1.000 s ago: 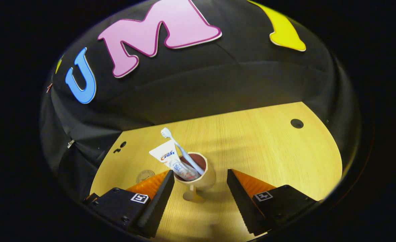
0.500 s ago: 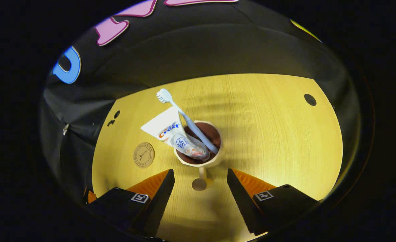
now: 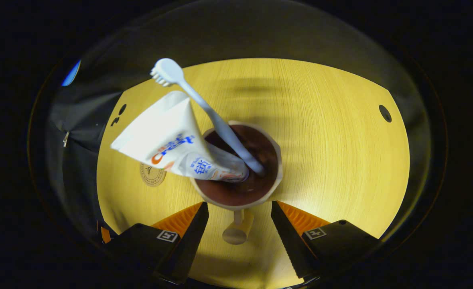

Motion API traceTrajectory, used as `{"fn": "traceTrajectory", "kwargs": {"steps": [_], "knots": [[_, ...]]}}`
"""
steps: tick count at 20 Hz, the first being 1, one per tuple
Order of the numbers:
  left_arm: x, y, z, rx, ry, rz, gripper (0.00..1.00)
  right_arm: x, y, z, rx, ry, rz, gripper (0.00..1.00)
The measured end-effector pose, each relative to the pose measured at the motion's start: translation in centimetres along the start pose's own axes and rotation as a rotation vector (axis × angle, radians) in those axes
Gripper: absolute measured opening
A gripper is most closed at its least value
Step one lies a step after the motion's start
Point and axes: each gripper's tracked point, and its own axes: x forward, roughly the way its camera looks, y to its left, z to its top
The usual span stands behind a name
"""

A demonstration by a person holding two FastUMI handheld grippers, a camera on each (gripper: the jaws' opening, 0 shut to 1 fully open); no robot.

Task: Put the toothbrush and toothpaste on the desktop into the cup, then pick up the cup and place it on the coaster on the desktop.

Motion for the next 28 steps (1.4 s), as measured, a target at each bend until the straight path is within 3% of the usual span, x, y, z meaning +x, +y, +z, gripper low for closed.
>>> {"fn": "traceTrajectory", "kwargs": {"steps": [7,9,10,12,13,15,17,18,19,20,21,24,25,26,28], "knots": [[0.3,-1.7,-1.9,0.005,0.047,-0.037,0.96,1.8,1.0,0.2,0.015,0.052,0.001,0.94],[0.1,-2.2,-2.5,0.020,0.062,-0.049,0.96,2.1,0.4,0.4,0.022,0.051,-0.023,0.88],[0.2,-2.5,-2.9,0.020,0.072,-0.057,0.96,1.9,0.3,0.5,0.017,0.051,-0.028,0.78],[0.1,-3.5,-3.5,0.007,0.087,-0.078,0.96,2.4,-0.2,0.1,0.000,0.061,-0.044,0.70],[0.0,-4.0,-3.7,0.004,0.093,-0.090,0.96,2.3,-0.3,0.0,-0.002,0.063,-0.049,0.58],[0.0,-4.6,-4.3,0.012,0.108,-0.104,0.96,2.4,-0.2,0.1,-0.005,0.061,-0.050,0.49],[0.0,-5.2,-4.7,0.025,0.126,-0.115,0.96,2.5,-0.6,-0.1,-0.018,0.062,-0.068,0.47],[0.1,-5.5,-4.7,0.033,0.128,-0.121,0.96,2.7,-0.7,-0.1,-0.027,0.058,-0.070,0.31],[0.0,-6.0,-4.5,0.040,0.126,-0.130,0.96,2.5,-0.7,-0.1,-0.035,0.059,-0.079,0.37],[0.0,-6.4,-4.5,0.047,0.126,-0.138,0.96,2.5,-0.8,-0.2,-0.048,0.060,-0.089,0.29],[0.1,-6.7,-4.5,0.055,0.128,-0.144,0.96,2.3,-1.1,-0.3,-0.073,0.067,-0.098,0.34],[0.0,-7.6,-4.7,0.079,0.138,-0.166,0.96,2.2,-0.7,-0.1,-0.099,0.053,-0.100,0.33],[0.1,-7.8,-4.7,0.086,0.141,-0.171,1.00,2.3,-0.9,-0.3,-0.108,0.051,-0.103,0.27],[0.1,-7.8,-4.8,0.093,0.145,-0.174,0.96,2.3,-0.9,-0.3,-0.111,0.045,-0.108,0.33],[0.2,-7.8,-4.8,0.102,0.150,-0.176,0.96,2.2,-0.8,-0.2,-0.124,0.030,-0.109,0.31]]}}
